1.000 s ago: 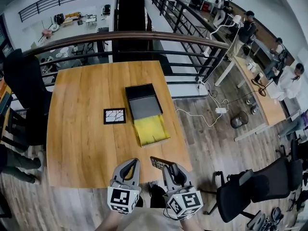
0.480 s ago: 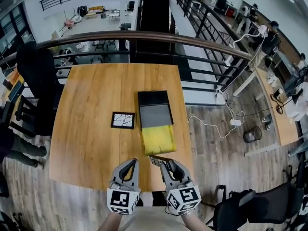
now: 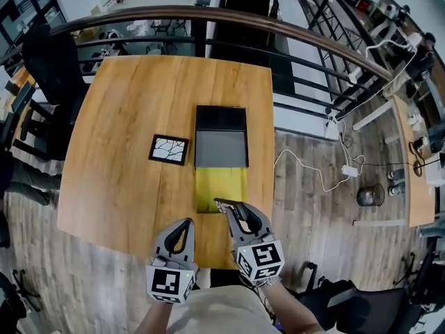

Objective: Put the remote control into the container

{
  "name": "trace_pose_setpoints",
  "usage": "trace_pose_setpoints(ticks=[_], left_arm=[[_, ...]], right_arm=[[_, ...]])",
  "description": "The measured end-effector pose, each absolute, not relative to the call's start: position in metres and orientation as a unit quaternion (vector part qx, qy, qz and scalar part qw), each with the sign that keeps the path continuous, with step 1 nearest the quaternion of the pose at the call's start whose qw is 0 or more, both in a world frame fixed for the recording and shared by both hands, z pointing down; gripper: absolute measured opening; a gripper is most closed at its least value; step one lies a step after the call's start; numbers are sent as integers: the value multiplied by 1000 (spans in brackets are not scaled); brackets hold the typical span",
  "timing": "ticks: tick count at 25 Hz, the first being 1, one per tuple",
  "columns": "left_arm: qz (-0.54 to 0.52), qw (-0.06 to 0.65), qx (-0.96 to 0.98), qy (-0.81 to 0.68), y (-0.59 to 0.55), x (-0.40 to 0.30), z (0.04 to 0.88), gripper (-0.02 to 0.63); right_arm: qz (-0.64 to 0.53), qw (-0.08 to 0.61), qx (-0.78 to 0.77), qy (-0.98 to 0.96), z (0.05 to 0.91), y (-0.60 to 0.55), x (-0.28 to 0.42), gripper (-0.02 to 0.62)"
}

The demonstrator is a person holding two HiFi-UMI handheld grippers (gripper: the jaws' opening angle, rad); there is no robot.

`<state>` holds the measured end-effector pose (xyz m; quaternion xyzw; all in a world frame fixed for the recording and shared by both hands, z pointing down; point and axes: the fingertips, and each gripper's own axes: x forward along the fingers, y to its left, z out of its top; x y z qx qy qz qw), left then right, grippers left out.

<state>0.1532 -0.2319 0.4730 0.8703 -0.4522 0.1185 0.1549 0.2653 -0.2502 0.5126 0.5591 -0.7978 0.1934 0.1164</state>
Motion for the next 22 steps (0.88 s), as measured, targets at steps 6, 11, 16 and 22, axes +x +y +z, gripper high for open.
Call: trace_pose_setpoints(ticks=[6,11,16,22], left_arm=[[126,163,858,-471,-244,174,485,12],[116,172,843,-496,-250,183,494,12],[136,189,832,-503,-252,183,516,12],[115,199,819,-525,-262,184,521,12]], right_arm=[[178,157,532,-813,551,-291,281,126],[165,179,507,-827,572,-321,284,126],[151,203,490,-834,598,-348,282,126],[152,205,471,-844,621,-370,272,126]])
